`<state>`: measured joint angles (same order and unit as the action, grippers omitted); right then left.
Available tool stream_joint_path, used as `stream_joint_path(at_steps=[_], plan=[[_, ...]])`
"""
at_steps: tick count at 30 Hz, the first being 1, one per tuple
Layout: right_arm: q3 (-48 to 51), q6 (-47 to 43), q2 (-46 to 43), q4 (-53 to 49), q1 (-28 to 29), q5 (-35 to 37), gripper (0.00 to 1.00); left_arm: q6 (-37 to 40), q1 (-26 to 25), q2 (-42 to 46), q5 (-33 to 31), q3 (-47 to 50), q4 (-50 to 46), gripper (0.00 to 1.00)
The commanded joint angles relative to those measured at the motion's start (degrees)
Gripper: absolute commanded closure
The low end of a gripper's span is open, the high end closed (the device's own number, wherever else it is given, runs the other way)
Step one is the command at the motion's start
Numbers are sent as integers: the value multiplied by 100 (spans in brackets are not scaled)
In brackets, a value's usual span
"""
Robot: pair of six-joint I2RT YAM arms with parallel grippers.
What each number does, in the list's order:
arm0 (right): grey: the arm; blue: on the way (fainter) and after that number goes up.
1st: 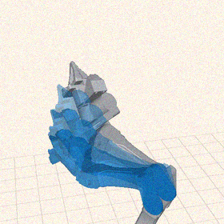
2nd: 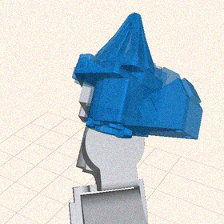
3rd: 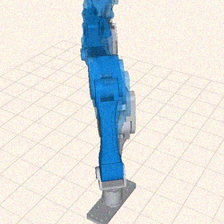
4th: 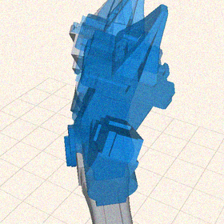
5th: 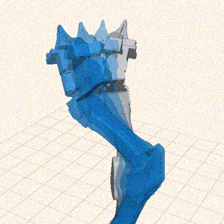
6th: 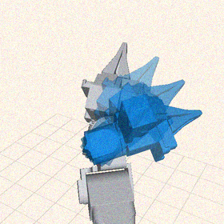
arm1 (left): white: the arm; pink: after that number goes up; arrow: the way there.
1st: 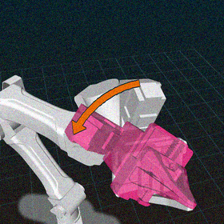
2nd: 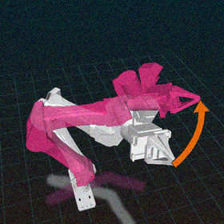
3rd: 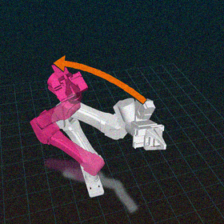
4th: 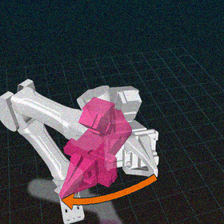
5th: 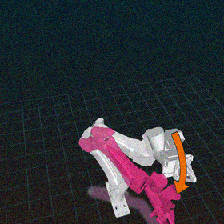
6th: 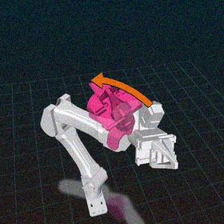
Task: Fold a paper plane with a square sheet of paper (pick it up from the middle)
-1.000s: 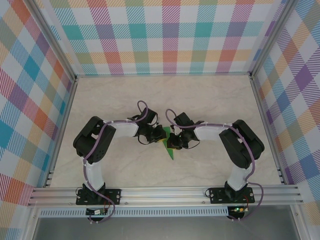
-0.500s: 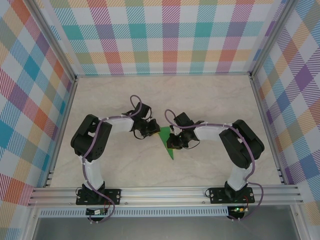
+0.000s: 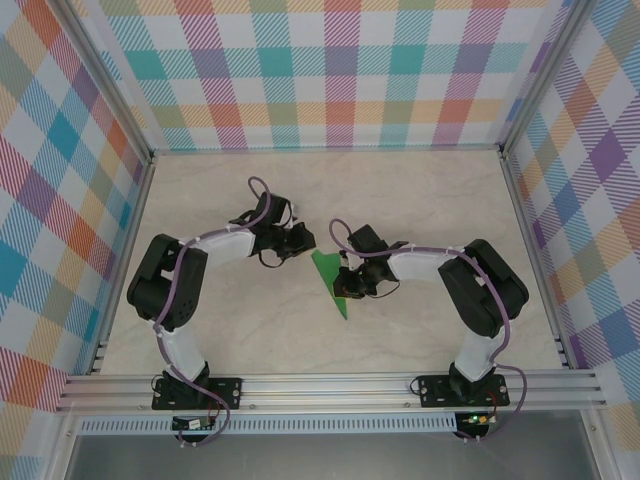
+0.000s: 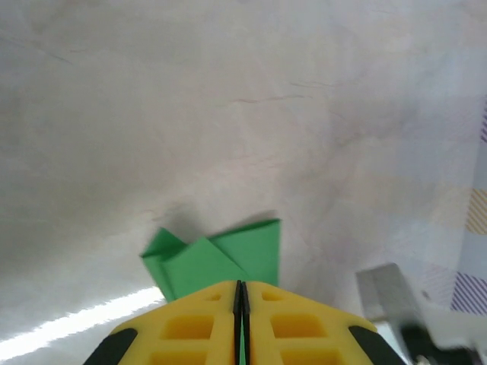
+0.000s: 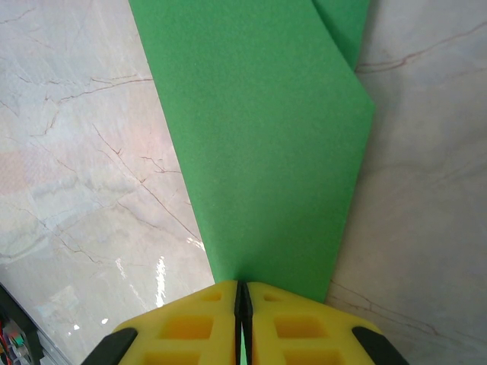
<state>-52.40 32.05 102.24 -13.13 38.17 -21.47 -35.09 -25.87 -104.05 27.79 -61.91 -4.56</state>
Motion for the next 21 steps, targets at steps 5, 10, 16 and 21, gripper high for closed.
stream_joint_path(at_steps=[5, 10, 16, 21], plan=[[156, -191, 350, -633, -2, 319, 88, 43, -414, -422, 493, -104, 171, 90], [184, -188, 377, -624, -3, 322, 88, 47, -397, -729, 204, -256, 198, 91], [193, -208, 399, -647, -3, 350, 88, 79, -114, -1005, 14, -270, 291, 91], [238, -183, 387, -618, -2, 357, 88, 204, 341, -979, -265, -220, 291, 91]])
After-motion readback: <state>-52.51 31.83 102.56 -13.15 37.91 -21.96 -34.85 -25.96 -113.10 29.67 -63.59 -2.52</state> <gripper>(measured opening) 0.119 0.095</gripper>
